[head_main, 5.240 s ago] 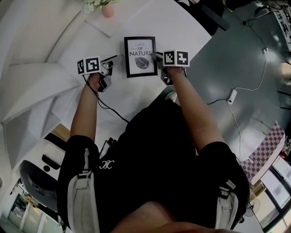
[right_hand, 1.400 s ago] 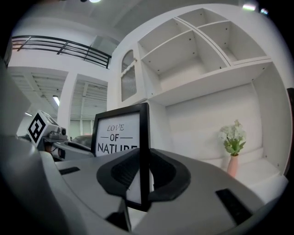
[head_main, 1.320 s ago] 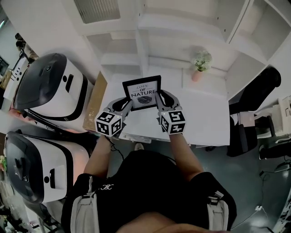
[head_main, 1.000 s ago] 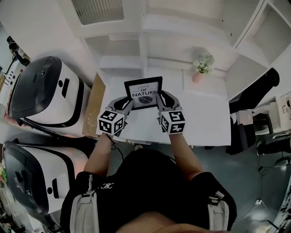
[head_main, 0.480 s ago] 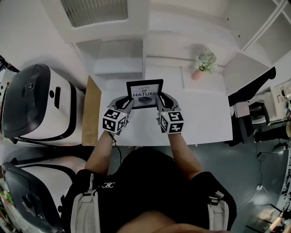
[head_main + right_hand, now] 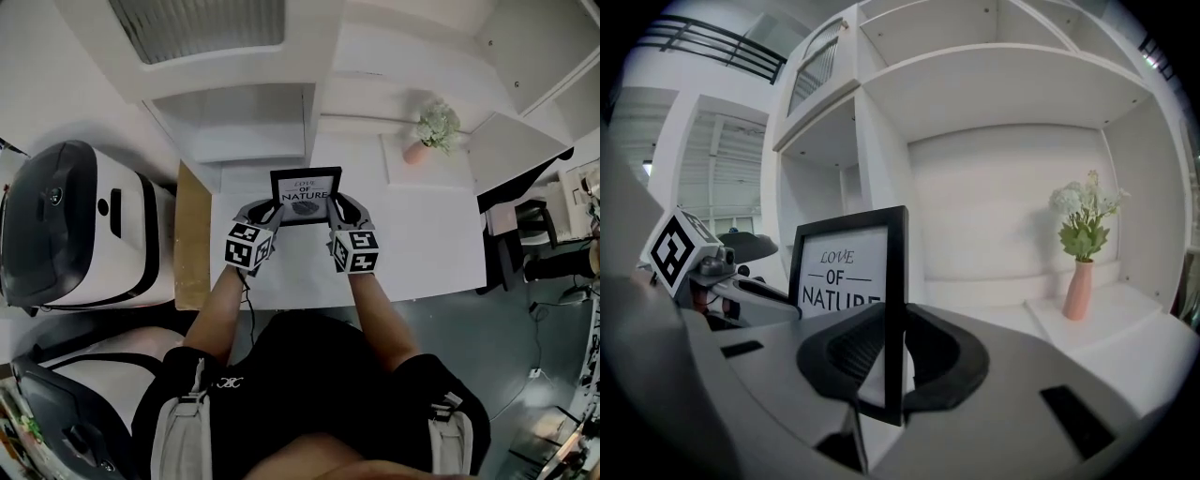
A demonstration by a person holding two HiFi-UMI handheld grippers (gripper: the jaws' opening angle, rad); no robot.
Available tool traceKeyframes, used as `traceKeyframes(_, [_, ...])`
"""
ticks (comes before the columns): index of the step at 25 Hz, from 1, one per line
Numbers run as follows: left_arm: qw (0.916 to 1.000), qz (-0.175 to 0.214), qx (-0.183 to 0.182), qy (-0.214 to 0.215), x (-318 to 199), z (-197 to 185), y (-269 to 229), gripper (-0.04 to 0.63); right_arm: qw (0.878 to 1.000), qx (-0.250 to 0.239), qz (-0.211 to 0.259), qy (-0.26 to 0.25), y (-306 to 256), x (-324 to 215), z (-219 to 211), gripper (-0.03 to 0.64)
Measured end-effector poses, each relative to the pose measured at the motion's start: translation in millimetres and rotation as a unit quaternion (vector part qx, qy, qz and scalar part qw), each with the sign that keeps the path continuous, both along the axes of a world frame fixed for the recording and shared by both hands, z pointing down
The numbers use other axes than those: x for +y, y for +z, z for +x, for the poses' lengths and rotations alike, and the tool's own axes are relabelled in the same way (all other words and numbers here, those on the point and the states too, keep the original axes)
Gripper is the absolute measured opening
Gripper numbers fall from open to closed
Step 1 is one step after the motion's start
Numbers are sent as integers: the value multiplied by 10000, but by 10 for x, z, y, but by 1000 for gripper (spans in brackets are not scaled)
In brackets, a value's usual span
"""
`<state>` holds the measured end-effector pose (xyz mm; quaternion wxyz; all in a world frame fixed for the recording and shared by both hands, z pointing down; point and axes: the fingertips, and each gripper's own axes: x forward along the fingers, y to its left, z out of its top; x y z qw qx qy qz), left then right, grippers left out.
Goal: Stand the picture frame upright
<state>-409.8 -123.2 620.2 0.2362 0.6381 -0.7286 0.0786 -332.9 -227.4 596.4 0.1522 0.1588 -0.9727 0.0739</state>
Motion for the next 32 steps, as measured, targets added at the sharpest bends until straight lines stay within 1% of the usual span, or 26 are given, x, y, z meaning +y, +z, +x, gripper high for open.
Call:
traceKeyframes(6, [9996,-129,257,35,-133,-132,304,91,9997,191,-22,155,285,-126,-124,69])
traceKeyframes(11, [9994,-245,230,122,-261,-248,476,91,9988,364,-142,299,502,-254,-233,69])
traceKeyframes(14, [9991,-351,155,187,-298,-290,590,90,9982,482,-146,325,609,-287,-290,67])
traceKeyframes(18, [9985,-472,157,248,-328,-343,748,91,9970,673,-160,345,757,-312,-350,67])
traceKeyframes(25, [9991,-270,21,335,-474,-396,781,91,9971,641,-13,401,768,-396,-341,71])
traceKeyframes(28, [9991,-266,-48,321,-485,-417,784,94,9969,636,-8,470,776,-380,-333,71])
traceKeyframes(32, [9992,-293,-41,271,-458,-420,777,95,9963,673,23,539,769,-357,-332,72])
